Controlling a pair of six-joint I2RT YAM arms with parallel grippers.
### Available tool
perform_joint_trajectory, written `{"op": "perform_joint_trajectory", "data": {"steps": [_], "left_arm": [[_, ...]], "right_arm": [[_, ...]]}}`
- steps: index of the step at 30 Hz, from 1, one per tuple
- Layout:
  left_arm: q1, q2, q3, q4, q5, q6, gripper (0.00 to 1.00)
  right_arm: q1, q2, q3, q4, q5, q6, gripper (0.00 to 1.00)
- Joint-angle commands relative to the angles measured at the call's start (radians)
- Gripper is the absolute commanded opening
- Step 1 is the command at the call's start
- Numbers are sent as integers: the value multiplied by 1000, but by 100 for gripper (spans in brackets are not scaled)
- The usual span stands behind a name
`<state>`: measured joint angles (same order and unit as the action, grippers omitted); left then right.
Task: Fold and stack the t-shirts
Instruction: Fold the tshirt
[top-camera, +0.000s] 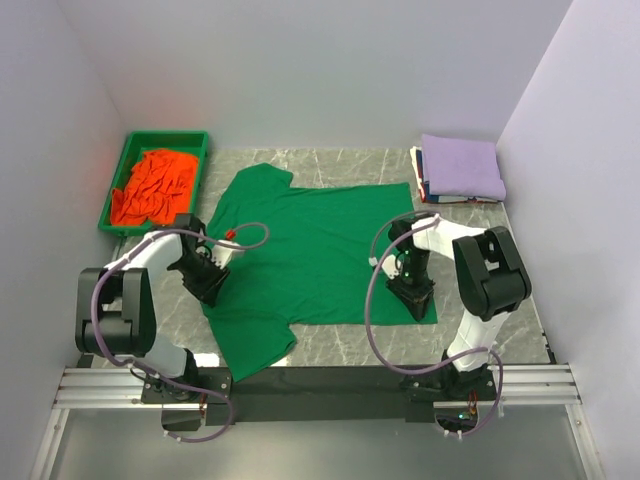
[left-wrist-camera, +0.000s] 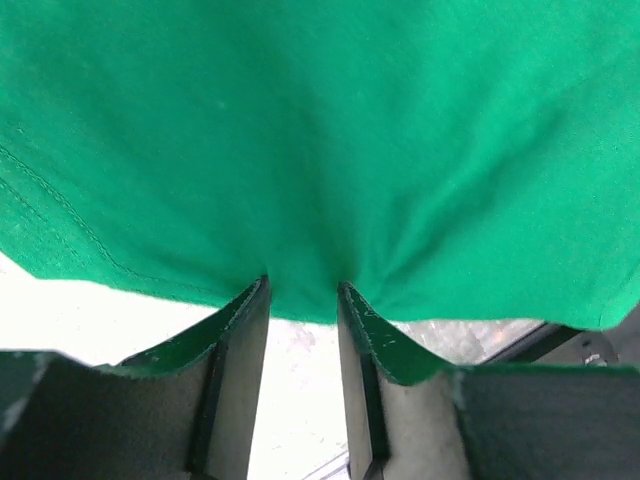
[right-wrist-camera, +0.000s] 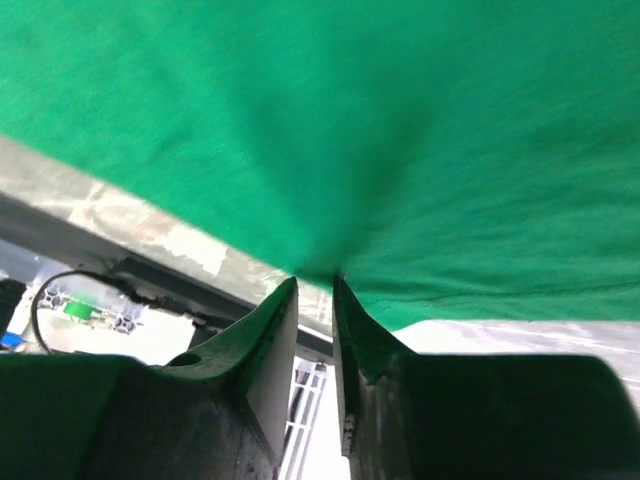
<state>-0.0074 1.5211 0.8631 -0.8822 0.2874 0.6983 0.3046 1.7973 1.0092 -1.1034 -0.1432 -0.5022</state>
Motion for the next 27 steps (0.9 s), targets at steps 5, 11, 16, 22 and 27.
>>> {"op": "perform_joint_trajectory", "data": {"steps": [5, 11, 16, 22, 27], "left_arm": [[46, -36, 225, -97, 162, 52, 49], [46, 88, 512, -9, 280, -60, 64], [47, 203, 666, 141, 297, -203, 67], [46, 312, 800, 250, 274, -347, 68], [46, 389, 872, 345, 269, -462, 68]], "right_arm": [[-74, -75, 331, -105, -133, -35, 39], [-160, 20, 691, 28, -148, 53, 49], [-168, 215, 960, 146, -27, 102, 53], [-193, 472, 1247, 241, 68, 172, 56], [-220, 556, 1303, 324, 108, 206, 66]]}}
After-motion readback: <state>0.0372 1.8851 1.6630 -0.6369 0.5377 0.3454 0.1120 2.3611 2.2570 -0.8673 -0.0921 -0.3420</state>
